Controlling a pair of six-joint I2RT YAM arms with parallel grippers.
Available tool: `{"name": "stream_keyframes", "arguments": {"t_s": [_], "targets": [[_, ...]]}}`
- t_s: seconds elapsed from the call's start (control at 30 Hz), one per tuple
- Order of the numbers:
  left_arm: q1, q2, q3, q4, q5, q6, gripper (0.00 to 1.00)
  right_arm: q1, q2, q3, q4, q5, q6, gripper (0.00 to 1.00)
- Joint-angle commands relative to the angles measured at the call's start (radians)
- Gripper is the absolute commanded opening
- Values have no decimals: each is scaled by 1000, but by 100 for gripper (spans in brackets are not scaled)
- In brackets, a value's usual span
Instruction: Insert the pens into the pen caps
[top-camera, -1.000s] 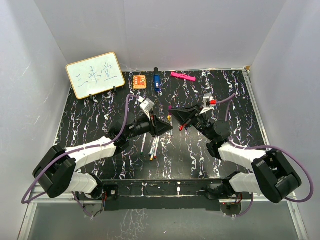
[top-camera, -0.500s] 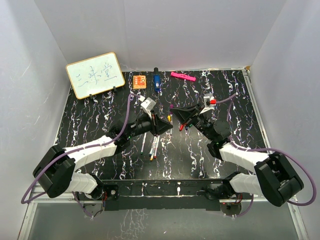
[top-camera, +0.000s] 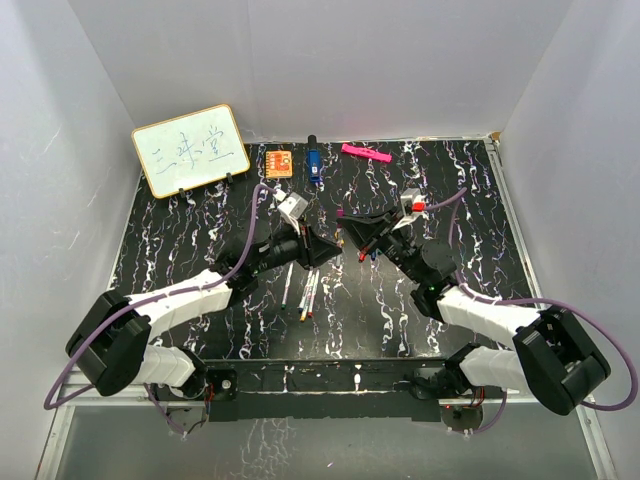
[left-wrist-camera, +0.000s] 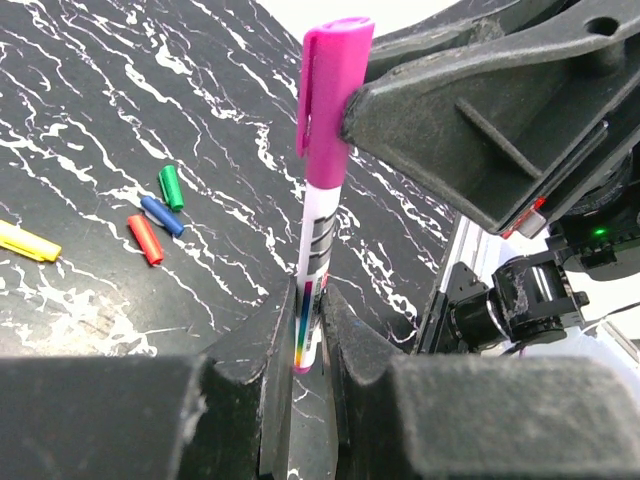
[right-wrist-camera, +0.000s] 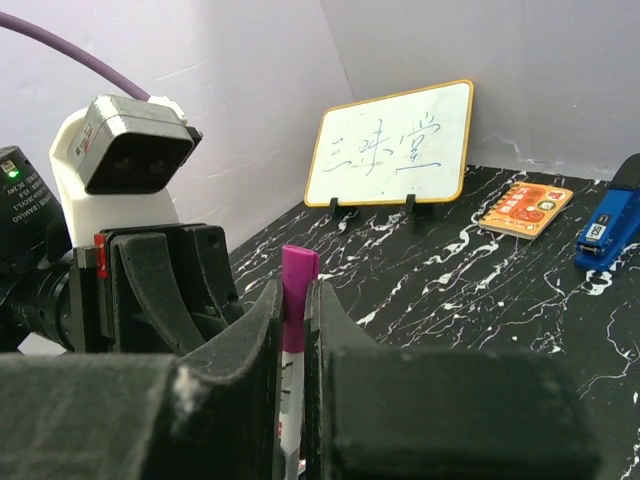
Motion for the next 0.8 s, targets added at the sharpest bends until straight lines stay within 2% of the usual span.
{"name": "stream_keyframes", "arguments": {"t_s": [0.0, 0.27, 0.4, 0.6, 0.77], "targets": [[68, -99, 121, 281, -92, -2, 0, 52, 29, -45, -262, -80, -55, 0], [103, -93, 136, 304, -63, -36, 0, 84, 58, -40, -297, -54, -73, 0], [103, -75, 145, 260, -30, -44, 0, 85, 58, -17, -293, -8, -66, 0], [102, -46, 118, 93, 22, -39, 0, 86, 77, 134, -291, 99, -97, 0], [102, -45, 14, 45, -2, -78, 0, 84, 88, 265, -245, 234, -142, 0]]}}
